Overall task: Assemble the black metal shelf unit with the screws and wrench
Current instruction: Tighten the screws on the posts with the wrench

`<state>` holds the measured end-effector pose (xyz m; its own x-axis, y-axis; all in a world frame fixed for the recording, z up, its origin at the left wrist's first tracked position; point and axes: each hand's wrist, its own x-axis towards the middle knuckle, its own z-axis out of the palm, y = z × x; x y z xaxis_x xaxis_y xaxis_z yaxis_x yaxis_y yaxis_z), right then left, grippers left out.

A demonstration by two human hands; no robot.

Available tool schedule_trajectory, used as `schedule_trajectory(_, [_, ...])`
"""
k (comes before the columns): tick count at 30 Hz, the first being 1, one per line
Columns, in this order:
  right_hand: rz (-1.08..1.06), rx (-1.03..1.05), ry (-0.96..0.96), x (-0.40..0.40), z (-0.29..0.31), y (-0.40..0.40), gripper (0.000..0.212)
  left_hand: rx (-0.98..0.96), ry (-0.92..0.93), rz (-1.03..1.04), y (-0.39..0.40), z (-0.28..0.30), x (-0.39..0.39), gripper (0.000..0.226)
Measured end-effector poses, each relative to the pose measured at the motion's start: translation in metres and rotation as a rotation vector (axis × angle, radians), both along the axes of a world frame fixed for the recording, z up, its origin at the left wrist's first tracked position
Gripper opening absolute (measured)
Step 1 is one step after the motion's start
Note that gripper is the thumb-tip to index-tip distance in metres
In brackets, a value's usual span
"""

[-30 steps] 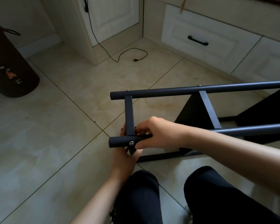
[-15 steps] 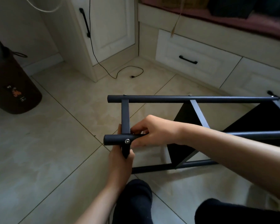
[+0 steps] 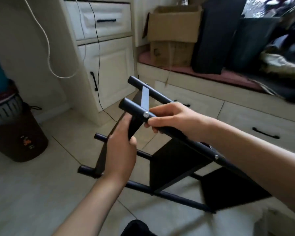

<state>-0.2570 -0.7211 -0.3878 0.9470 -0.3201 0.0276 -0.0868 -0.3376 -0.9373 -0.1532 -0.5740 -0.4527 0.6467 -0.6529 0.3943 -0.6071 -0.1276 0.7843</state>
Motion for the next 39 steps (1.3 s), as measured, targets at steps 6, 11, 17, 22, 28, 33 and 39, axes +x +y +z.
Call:
schedule_trajectory(6, [-0.113, 0.231, -0.268, -0.046, 0.032, -0.01, 0.014, 0.029, -0.32, -0.035, -0.023, 0.069, -0.024, 0.067])
schedule_trajectory(11, [-0.234, 0.373, -0.464, -0.107, 0.03, -0.018, 0.019, 0.053, -0.623, -0.044, -0.046, 0.099, -0.068, 0.066])
schedule_trajectory(17, [-0.379, 0.425, -0.463, -0.188, 0.017, -0.02, 0.021, 0.073, -0.76, -0.15, -0.075, 0.101, -0.128, 0.061])
schedule_trajectory(22, [-0.553, 0.283, -0.377, -0.258, 0.006, -0.012, 0.029, 0.1, -0.823, -0.226, -0.09, 0.094, -0.183, 0.063])
schedule_trajectory(28, [-0.791, 0.056, -0.287, -0.311, -0.004, 0.012, 0.024, 0.078, -0.879, -0.289, -0.095, 0.08, -0.234, 0.066])
schedule_trajectory(33, [-0.874, 0.039, -0.275, -0.314, -0.006, 0.024, 0.024, 0.059, -0.91, -0.267, -0.088, 0.074, -0.244, 0.065])
schedule_trajectory(39, [-0.835, -0.055, -0.251, -0.312, -0.006, 0.03, 0.063, 0.001, -0.954, -0.223, -0.078, 0.068, -0.244, 0.059])
